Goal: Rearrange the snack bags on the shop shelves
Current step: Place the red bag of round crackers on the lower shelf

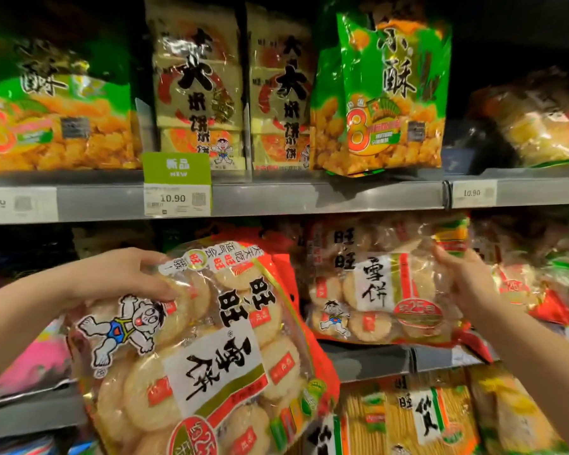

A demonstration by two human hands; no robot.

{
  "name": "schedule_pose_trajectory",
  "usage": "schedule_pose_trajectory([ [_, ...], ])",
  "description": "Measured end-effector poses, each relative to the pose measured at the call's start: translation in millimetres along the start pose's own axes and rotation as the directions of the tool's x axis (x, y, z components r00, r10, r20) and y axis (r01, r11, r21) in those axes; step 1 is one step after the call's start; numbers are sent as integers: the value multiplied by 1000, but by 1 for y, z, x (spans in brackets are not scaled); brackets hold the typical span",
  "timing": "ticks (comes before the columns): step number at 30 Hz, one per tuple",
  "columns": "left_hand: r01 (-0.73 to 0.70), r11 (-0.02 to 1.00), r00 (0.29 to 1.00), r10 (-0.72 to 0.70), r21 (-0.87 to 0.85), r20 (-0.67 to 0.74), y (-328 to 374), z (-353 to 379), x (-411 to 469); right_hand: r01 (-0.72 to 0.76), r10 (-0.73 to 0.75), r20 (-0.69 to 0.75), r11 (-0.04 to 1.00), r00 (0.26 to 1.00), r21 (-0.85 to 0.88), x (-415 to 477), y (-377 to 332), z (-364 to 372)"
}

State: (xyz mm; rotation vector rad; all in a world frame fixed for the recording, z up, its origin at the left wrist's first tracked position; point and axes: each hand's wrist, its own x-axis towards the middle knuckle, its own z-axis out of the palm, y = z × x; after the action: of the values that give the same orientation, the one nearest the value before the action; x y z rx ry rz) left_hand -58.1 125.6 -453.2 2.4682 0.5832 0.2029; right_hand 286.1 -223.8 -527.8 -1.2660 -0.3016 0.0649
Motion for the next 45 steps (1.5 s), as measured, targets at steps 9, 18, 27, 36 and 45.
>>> schedule_pose_trajectory([
  [9, 65, 997, 998, -65, 38, -11, -1, -4, -18, -86, 84, 66, 996, 994, 20, 4, 19, 38],
  [18, 7, 999, 1000, -8, 36, 21, 15, 7, -12, -85, 88, 50, 994, 995, -65, 21, 22, 33],
  [27, 15, 999, 999, -16, 40, 32, 18, 10, -1, -137, 123, -61, 913, 991, -385, 49, 48, 48],
  [36, 16, 999, 999, -17, 34, 32, 21, 18, 2, 116, -40, 113, 91, 993, -989, 7, 92, 70],
  [45, 33, 999, 999, -35, 38, 33, 18, 18, 12, 265, 64, 262, -42, 963, -963, -30, 129, 83],
])
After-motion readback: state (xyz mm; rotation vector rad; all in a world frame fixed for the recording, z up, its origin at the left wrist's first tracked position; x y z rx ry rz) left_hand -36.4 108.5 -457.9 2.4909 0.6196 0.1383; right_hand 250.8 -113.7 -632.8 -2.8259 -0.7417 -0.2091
